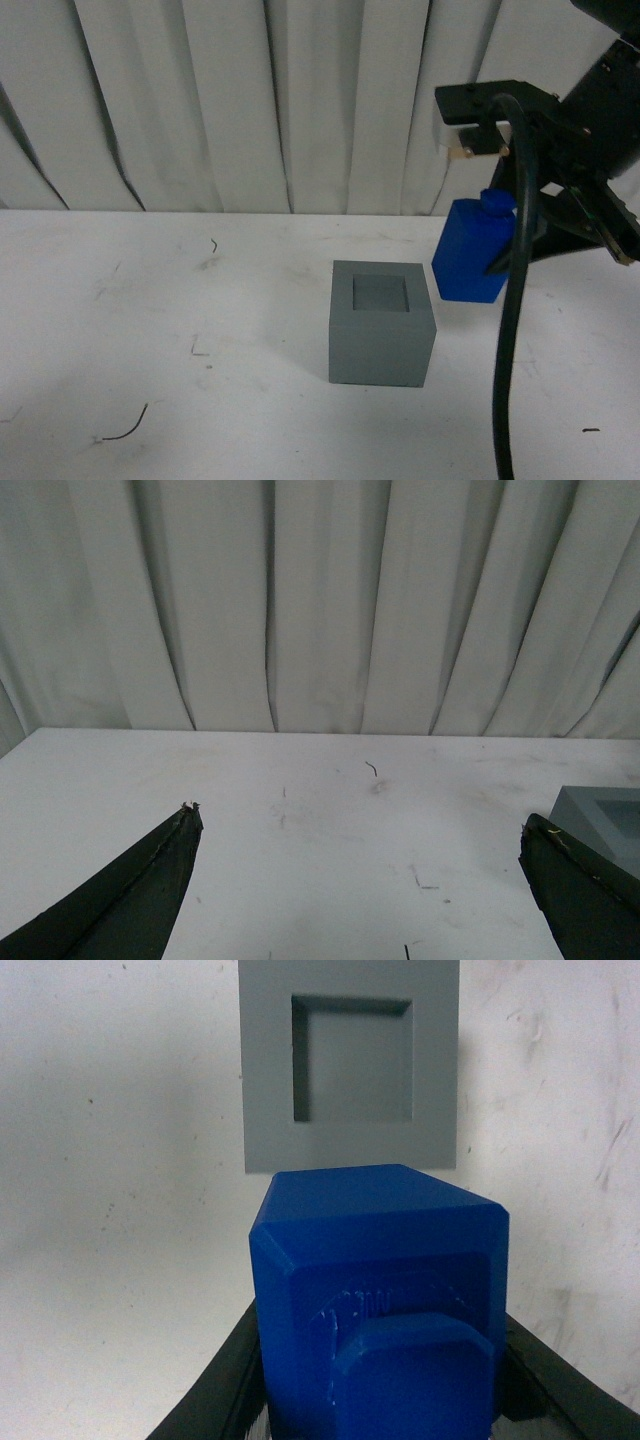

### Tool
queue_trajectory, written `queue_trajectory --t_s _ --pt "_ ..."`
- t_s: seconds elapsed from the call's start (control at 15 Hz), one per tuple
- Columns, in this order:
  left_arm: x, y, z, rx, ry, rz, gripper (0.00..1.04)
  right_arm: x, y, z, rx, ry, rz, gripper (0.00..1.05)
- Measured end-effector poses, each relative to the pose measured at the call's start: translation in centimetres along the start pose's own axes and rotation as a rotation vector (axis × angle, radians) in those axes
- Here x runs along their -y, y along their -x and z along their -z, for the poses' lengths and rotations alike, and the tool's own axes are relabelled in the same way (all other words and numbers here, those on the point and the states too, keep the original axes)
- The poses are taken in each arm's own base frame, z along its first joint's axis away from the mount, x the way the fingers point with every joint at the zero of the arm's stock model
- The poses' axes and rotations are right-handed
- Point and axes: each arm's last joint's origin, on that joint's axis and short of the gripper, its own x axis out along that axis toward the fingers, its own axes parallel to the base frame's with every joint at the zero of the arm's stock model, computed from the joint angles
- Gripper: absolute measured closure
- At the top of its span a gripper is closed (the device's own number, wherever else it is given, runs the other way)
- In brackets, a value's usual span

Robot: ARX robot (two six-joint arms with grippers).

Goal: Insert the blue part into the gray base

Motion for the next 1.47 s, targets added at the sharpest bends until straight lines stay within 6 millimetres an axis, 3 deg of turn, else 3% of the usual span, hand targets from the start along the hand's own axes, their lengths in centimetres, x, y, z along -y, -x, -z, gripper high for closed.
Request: queue_trajectory --t_s 0.27,0.8,0.87,1.47 --pt "0.0 0.0 0.0 0.000 0.000 0.000 0.07 0.4 -0.4 -2.6 -0.001 0.014 -0.022 0.58" --pt "0.0 0.0 0.0 0.000 0.000 0.000 0.07 0.8 -2.8 -5.6 -0.044 -0.004 -0.060 0.58" --pt "0.0 0.0 0.0 0.000 0.000 0.000 0.07 1.0 -3.9 -5.3 -0.052 -0.019 -0.069 0.58" --pt "0.0 0.0 0.0 0.000 0.000 0.000 0.07 1.5 -4.5 -4.9 -0.061 -0.053 -0.053 0.58"
